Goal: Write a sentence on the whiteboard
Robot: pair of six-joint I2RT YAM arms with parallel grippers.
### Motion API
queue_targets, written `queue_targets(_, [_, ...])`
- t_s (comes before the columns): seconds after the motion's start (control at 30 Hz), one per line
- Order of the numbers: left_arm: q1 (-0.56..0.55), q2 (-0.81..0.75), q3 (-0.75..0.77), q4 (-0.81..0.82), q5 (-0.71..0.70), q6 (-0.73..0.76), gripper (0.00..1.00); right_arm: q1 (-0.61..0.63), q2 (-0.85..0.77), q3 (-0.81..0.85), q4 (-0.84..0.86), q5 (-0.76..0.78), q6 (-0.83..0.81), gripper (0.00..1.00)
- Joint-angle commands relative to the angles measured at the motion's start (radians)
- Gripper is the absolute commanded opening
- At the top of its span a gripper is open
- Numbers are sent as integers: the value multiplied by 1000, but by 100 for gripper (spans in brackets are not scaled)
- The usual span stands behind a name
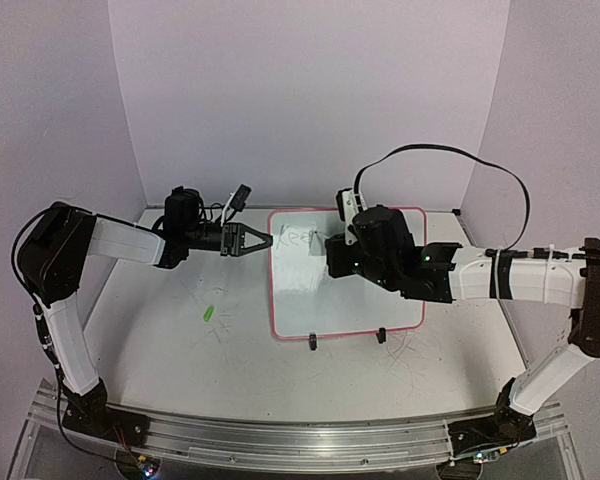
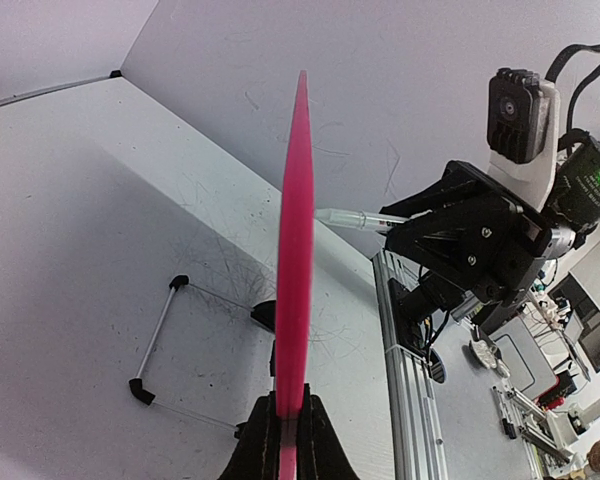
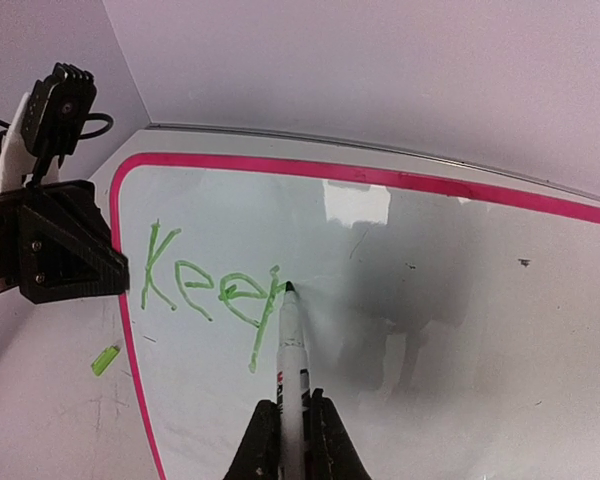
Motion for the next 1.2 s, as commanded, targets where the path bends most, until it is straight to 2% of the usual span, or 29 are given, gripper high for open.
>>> queue_targets(0.0, [-7,-49,7,18,49,2,0,-9,-16,11,-10,68,23,0])
queue_targets(0.5, [-7,-49,5,19,49,2,0,-9,-55,-47,-28,51,66,0])
queue_targets(1.17, [-7,-51,4,18,51,2,0,1,18,-29,-13,-27,89,0])
